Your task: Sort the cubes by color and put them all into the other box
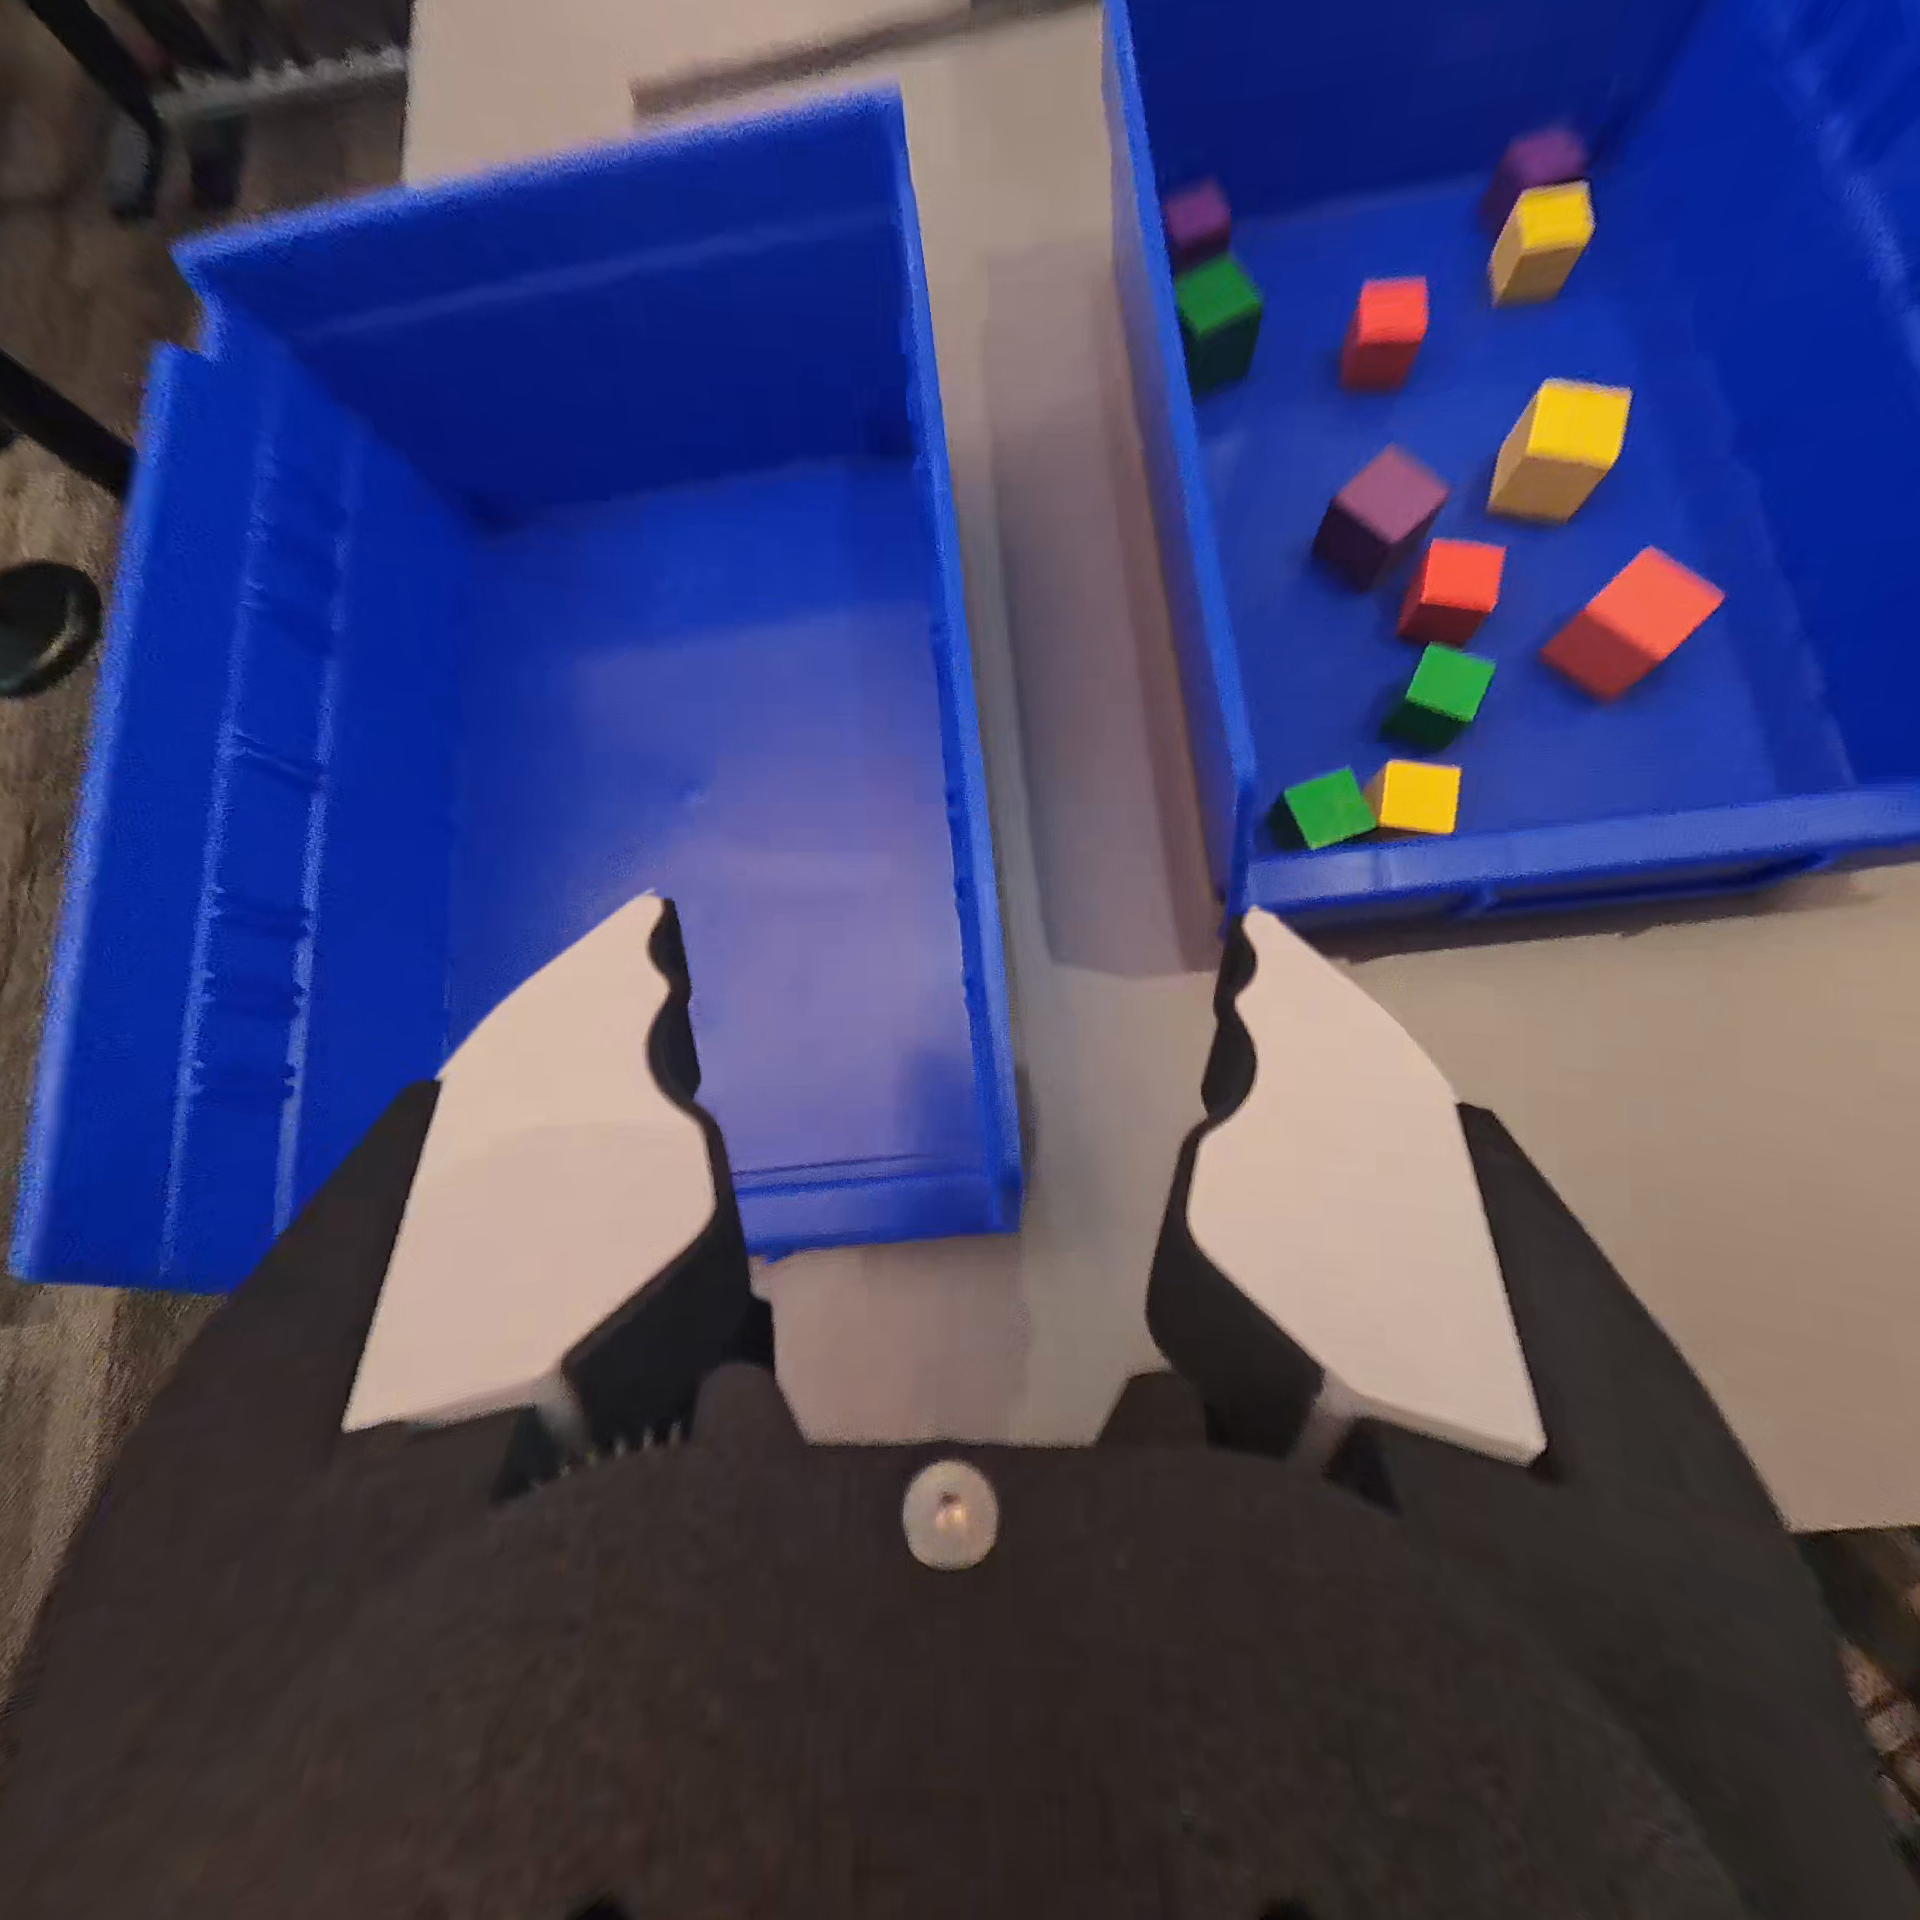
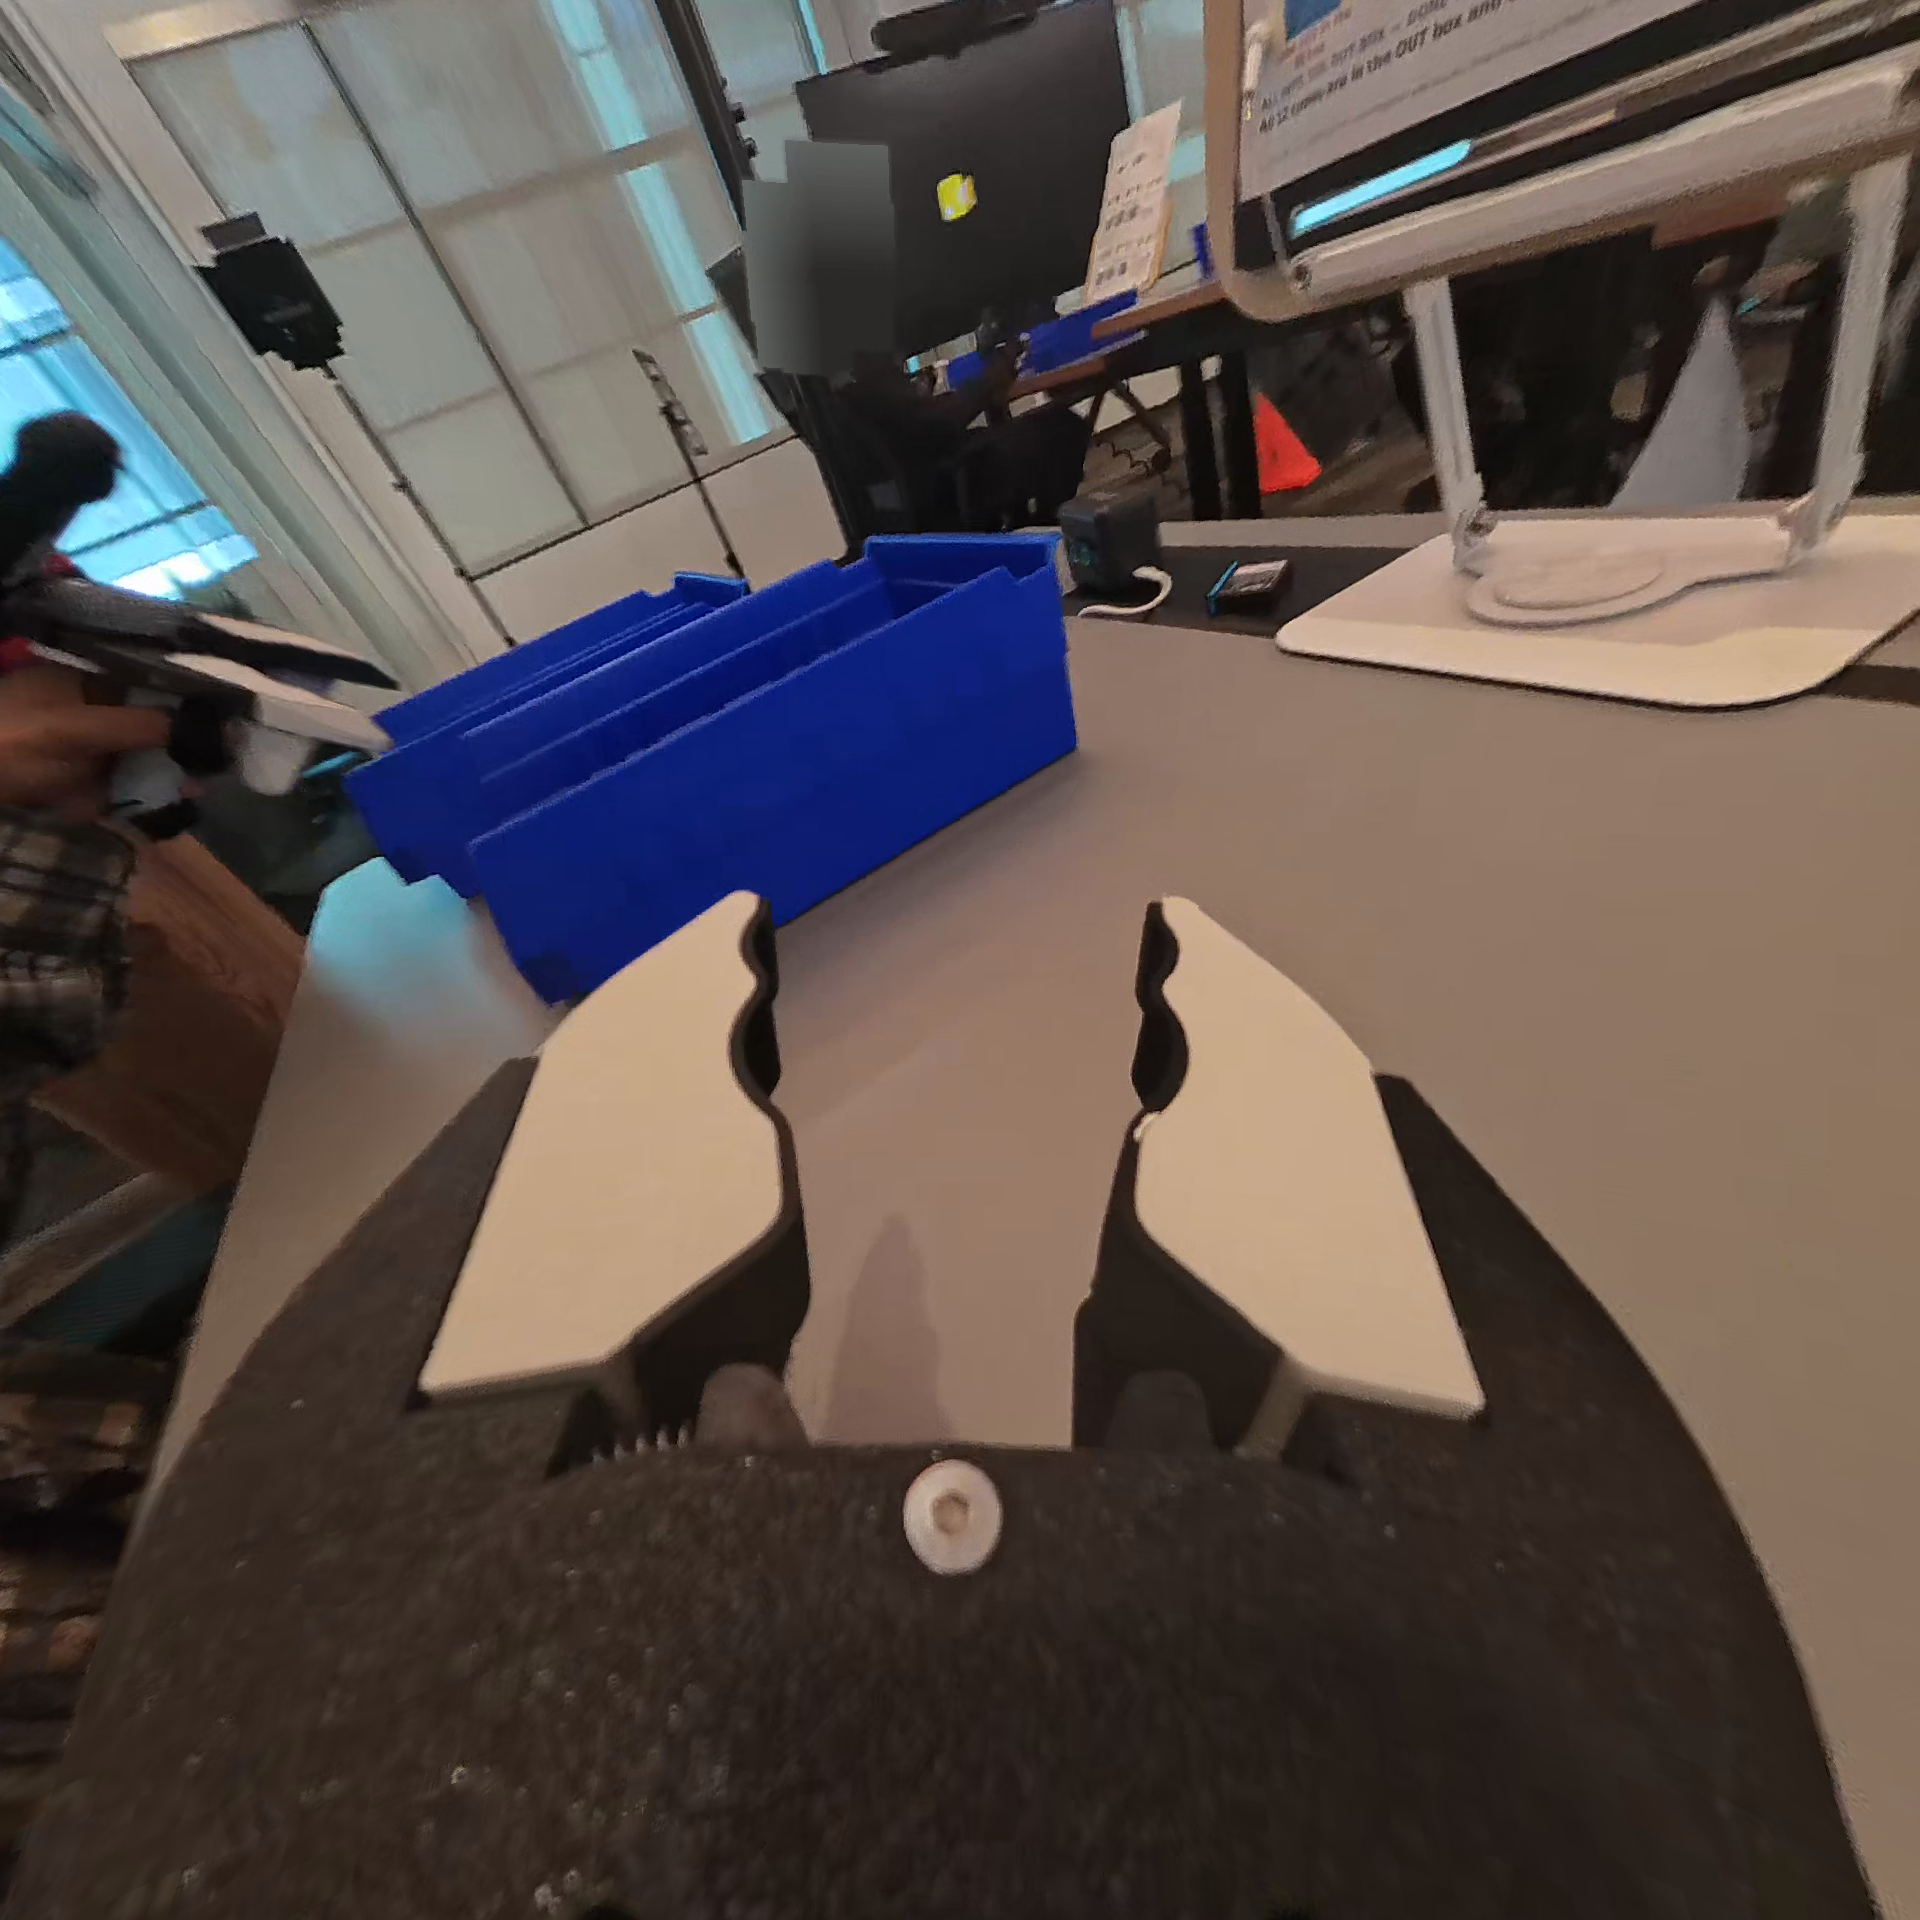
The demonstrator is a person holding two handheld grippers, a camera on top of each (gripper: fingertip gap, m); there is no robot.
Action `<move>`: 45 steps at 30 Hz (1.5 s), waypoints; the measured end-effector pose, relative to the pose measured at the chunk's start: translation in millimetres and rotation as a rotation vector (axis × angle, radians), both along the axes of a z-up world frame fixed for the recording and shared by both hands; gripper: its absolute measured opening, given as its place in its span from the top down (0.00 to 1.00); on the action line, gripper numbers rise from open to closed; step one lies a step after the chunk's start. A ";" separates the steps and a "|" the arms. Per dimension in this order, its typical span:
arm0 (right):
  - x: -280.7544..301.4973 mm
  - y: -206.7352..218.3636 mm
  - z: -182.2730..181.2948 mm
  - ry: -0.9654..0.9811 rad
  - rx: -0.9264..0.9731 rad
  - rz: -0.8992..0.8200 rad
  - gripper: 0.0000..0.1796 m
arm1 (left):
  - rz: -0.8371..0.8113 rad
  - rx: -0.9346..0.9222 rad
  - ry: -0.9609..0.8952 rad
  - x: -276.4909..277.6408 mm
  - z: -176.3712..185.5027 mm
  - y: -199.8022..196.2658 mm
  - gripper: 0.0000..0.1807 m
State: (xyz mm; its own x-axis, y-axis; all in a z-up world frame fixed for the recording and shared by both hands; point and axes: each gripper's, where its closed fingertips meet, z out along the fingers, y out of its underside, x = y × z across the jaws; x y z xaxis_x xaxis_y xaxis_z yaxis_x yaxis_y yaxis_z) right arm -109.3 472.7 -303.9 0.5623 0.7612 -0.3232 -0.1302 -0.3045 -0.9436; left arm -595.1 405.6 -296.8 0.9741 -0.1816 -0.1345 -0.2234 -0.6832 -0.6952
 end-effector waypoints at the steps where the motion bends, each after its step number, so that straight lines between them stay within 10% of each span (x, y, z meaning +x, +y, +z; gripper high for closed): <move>1: -2.0 -2.8 0.9 0.000 -0.008 0.025 0.64 | 0.006 -0.026 0.005 0.5 -8.2 -0.3 0.47; 11: -6.9 -8.8 -8.9 -0.065 -0.025 0.057 0.69 | 0.086 -0.036 -0.085 -2.9 -53.5 2.6 0.58; 16: -9.4 -11.6 -10.0 -0.067 -0.029 0.066 0.72 | 0.062 -0.007 0.013 -10.6 -62.4 6.9 0.97; 45: -3.5 -12.5 -11.5 0.005 -0.079 0.066 0.77 | 0.054 0.208 0.008 -29.5 41.1 36.7 0.97</move>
